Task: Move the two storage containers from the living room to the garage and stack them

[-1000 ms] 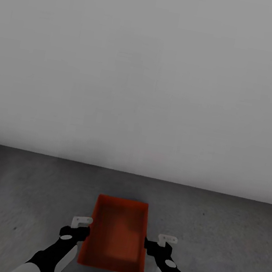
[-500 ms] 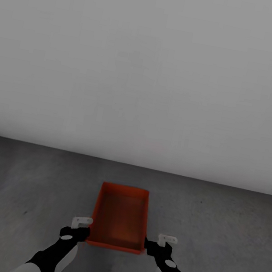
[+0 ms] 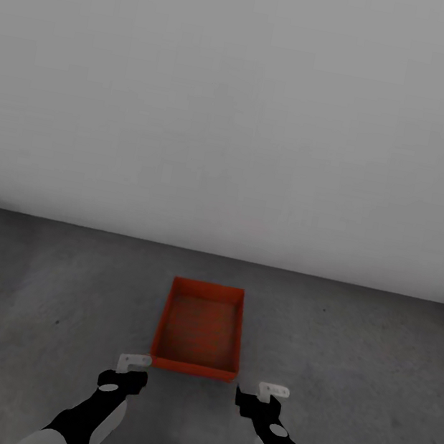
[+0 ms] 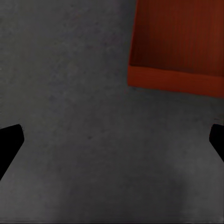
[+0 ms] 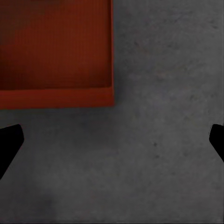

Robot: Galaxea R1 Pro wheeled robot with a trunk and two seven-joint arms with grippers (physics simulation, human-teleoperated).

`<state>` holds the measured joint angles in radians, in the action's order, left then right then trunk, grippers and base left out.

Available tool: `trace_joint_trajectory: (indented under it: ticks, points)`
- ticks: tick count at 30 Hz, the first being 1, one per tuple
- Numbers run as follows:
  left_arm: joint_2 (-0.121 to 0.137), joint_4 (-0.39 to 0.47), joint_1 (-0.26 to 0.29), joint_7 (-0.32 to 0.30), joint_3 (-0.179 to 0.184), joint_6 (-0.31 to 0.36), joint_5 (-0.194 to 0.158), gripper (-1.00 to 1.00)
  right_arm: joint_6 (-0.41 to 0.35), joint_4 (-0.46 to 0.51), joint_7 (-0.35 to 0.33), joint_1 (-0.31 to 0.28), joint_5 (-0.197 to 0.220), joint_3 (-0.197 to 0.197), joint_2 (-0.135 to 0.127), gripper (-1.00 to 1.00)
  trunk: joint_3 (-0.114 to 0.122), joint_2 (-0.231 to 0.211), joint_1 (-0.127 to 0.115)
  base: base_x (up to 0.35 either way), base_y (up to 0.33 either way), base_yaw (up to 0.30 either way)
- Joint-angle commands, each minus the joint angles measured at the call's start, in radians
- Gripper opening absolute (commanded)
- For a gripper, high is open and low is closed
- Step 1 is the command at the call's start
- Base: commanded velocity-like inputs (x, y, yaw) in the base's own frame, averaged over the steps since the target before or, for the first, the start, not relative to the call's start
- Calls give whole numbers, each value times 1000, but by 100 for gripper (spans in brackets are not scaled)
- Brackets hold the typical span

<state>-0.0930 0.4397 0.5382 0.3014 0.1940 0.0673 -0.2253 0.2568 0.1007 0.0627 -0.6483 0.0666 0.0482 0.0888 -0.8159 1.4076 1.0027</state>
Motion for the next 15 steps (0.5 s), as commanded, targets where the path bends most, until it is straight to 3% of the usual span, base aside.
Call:
trace_joint_trajectory:
  ticks: [1, 15]
  points:
    - [1, 2, 0, 8, 8, 5, -9, 100, 4, -1, 3, -1, 7, 6, 0, 100, -1, 0, -1, -346, 0, 0]
    - [2, 1, 0, 8, 8, 5, -9, 100, 3, -1, 3, -1, 7, 6, 0, 100, -1, 0, -1, -334, 0, 0]
